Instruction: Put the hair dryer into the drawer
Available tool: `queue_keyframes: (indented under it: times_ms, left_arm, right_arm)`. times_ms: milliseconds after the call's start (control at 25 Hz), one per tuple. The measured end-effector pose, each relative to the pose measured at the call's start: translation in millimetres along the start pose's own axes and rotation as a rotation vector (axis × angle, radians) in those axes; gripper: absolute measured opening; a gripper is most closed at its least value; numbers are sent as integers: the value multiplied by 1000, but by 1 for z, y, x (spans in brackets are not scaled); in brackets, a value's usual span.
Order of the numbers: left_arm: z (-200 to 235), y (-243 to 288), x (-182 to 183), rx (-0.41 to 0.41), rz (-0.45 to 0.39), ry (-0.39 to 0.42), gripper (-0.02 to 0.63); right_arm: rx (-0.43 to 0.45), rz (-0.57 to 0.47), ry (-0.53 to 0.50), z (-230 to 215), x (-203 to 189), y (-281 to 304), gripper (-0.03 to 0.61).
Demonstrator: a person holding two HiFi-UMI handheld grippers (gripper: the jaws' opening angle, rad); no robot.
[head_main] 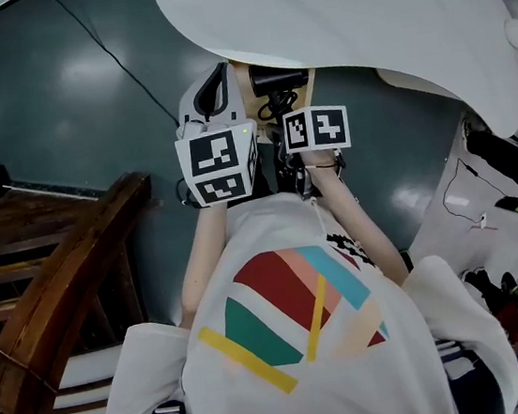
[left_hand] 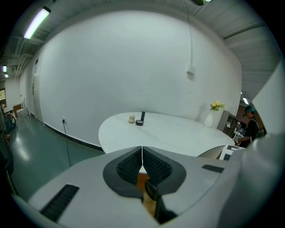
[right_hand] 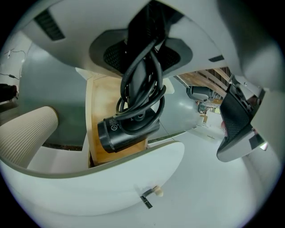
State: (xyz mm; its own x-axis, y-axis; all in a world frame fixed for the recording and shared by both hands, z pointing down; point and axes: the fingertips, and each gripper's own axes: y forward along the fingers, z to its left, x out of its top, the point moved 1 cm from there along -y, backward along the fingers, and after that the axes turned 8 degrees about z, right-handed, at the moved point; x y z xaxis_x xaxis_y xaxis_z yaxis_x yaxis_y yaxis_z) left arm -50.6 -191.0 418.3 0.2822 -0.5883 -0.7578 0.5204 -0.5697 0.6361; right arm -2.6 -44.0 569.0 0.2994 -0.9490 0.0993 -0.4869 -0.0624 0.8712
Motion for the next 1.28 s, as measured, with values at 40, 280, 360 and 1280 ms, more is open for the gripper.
queue_keyframes:
  times_ms: [40,280,360,1280]
  left_arm:
    - [0,2,1,1,1,2,21]
    - [5,13,3,13,22,4,21]
    - [5,16,2,18,30,1,21]
    - [40,37,-56,98,168,-39,21]
  right_arm:
    - [-1,5,0,-1,3,2,176]
    - [-50,12,-55,-6,27,12,176]
    - [-60,1,-76,-8,36,14,176]
    - [-165,-203,-282,-22,114,67,176]
